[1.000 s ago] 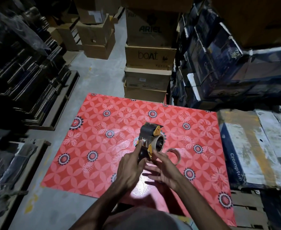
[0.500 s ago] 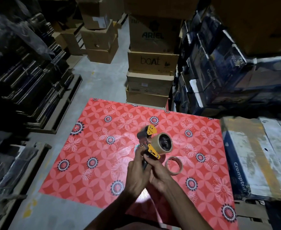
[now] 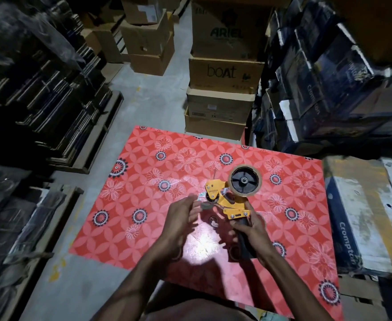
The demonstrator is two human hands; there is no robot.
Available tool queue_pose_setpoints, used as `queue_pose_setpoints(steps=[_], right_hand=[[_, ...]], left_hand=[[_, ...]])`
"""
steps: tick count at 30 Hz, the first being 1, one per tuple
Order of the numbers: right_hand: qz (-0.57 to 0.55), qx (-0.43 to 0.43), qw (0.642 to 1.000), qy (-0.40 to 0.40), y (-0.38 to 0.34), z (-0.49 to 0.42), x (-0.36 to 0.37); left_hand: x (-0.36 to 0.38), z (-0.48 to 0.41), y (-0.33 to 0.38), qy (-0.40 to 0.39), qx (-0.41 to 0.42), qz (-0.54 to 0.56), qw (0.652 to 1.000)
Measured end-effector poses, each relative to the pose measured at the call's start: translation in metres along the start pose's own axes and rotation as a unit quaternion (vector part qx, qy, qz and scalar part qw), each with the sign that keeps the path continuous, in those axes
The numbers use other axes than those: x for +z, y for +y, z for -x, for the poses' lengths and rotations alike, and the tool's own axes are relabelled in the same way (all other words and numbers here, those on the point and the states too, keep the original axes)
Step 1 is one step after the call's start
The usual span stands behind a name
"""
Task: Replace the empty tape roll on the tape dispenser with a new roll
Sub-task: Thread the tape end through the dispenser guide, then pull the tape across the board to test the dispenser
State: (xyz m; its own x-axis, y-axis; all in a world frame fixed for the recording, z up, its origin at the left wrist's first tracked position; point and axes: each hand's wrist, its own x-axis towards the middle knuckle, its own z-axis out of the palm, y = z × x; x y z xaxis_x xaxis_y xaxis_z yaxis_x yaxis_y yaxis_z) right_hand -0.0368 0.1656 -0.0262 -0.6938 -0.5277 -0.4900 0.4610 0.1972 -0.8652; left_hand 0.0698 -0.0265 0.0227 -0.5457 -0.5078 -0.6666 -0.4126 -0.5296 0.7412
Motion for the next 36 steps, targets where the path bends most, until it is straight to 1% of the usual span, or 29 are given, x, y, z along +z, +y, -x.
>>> queue_pose_setpoints(steps=[3,5,6,7,9,11,13,18,19,23,26,28,31,33,36], right_hand=[[0.1,-0.032,0.994,-0.017,-0.004,-0.001,-0.003],[0.125,-0.043,0.991,-0.026,-0.008,0.001,-0.003],[0.125,-0.045,0.991,-0.027,-0.013,0.003,0.0],[0.121,-0.05,0.991,-0.026,-0.015,0.003,0.002],[0.114,-0.06,0.991,-0.031,-0.021,0.005,0.005],[0.109,-0.057,0.992,-0.013,-0.023,0.007,0.003],[0.121,-0.064,0.991,-0.004,-0.022,0.008,0.0],[0.124,-0.091,0.988,-0.007,-0.024,0.015,-0.003],[0.139,-0.096,0.986,-0.005,-0.025,0.017,-0.004],[0.17,-0.121,0.978,0.002,-0.028,0.027,-0.007],[0.168,-0.142,0.975,-0.003,-0.03,0.033,-0.007],[0.165,-0.144,0.976,-0.006,-0.028,0.033,-0.009],[0.175,-0.144,0.974,-0.013,-0.023,0.034,-0.012],[0.183,-0.145,0.972,-0.013,-0.018,0.033,-0.016],[0.206,-0.155,0.966,-0.004,-0.014,0.035,-0.018]], left_hand=[[0.011,0.003,0.022,-0.006,0.02,-0.049,0.999],[0.017,0.001,0.025,-0.021,0.033,-0.095,0.995],[0.018,-0.002,0.024,-0.024,0.028,-0.101,0.994],[0.019,-0.005,0.022,-0.017,0.017,-0.087,0.996],[0.017,-0.012,0.017,0.018,-0.017,-0.009,1.0],[0.015,-0.017,0.013,0.042,-0.054,0.089,0.994],[0.012,-0.017,0.011,0.045,-0.082,0.152,0.984],[0.007,-0.016,0.009,0.045,-0.106,0.18,0.977],[0.006,-0.016,0.008,0.043,-0.113,0.19,0.974],[-0.001,-0.018,0.004,0.015,-0.162,0.248,0.955],[-0.004,-0.02,-0.001,0.0,-0.175,0.243,0.954],[-0.007,-0.019,-0.003,-0.022,-0.192,0.239,0.952],[-0.013,-0.021,-0.006,-0.033,-0.204,0.237,0.949],[-0.015,-0.022,-0.006,-0.035,-0.208,0.222,0.952],[-0.02,-0.025,-0.007,-0.048,-0.213,0.169,0.961]])
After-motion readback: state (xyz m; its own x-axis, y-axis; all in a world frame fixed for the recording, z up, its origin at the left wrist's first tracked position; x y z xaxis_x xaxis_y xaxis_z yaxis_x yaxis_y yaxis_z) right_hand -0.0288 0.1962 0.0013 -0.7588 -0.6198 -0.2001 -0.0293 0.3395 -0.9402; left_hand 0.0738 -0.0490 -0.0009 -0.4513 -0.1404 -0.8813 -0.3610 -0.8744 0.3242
